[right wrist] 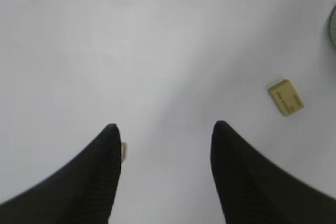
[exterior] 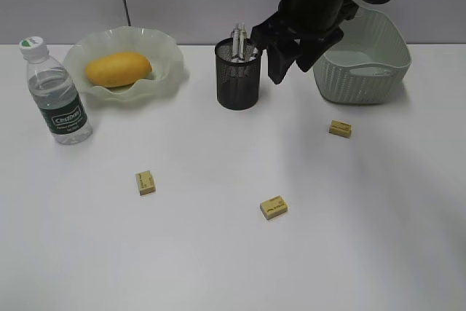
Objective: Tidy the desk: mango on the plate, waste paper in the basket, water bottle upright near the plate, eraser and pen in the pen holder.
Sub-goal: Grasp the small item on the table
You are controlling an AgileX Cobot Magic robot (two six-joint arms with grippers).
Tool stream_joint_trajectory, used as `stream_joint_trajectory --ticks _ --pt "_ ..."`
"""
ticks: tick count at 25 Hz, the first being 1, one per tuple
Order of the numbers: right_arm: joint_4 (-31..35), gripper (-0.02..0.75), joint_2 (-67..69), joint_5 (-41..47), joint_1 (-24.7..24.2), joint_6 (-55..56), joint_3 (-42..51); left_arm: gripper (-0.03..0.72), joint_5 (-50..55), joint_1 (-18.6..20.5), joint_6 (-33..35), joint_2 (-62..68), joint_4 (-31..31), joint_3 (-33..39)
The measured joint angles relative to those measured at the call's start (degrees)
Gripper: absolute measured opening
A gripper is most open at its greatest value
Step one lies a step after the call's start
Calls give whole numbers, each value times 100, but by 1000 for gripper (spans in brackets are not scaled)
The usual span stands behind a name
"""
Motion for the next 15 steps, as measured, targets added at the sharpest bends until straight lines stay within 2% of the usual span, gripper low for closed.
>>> stream_joint_trajectory --ticks 7,15 --pt "49 440 -670 21 0 182 635 487 0 0 0 0 0 0" --pt "32 440 -2138 21 0 214 2377 487 0 0 0 0 0 0"
